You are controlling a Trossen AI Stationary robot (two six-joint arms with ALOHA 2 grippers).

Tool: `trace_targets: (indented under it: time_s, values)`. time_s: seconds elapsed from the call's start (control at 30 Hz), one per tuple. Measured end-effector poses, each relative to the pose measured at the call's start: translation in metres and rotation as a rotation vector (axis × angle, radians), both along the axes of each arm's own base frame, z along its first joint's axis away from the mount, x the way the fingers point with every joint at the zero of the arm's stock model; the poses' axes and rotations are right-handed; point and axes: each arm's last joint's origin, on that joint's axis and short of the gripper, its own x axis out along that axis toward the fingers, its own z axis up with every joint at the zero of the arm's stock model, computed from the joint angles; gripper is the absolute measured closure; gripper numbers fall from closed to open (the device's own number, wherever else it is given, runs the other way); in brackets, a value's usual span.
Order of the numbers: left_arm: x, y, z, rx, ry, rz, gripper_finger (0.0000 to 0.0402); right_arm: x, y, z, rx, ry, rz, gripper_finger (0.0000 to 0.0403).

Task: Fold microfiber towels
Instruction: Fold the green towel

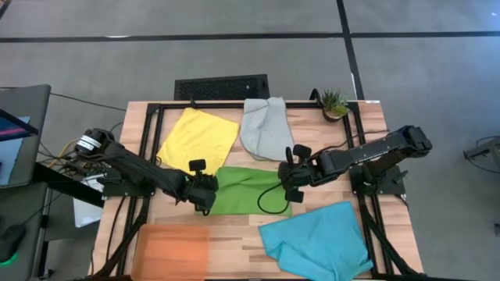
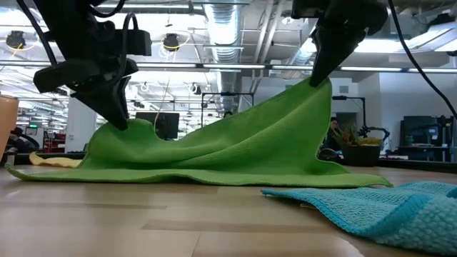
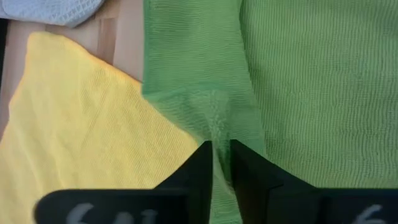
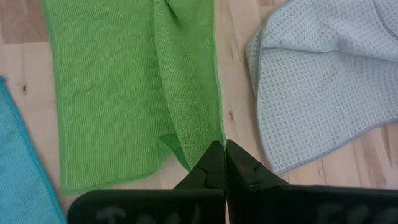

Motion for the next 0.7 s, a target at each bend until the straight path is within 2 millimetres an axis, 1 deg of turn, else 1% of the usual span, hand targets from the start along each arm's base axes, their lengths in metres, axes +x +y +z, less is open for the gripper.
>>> trace_targets:
  time_s: [0.17,0.3,0.5,0.6,0.7]
  values:
    - [0.001,0.0,0.0,-0.007,-0.005,-0.001,0.0305,0.0,0.0,0.0,0.0,0.0,0.0,0.0393]
    - [0.002,-0.001,0.001,-0.011,-0.02,0.0,0.0285,0.0,0.0,0.0,0.0,0.0,0.0,0.0393]
    - [0.012,-0.004,0.004,-0.058,-0.135,0.006,0.0279,0.0,0.0,0.0,0.0,0.0,0.0,0.0393]
    - [0.013,-0.005,0.005,-0.051,-0.136,-0.013,0.0279,0.0,0.0,0.0,0.0,-0.001,0.0,0.0393]
    - [0.012,-0.004,0.005,-0.065,-0.144,0.016,0.0279,0.0,0.0,0.0,0.0,0.0,0.0,0.0393]
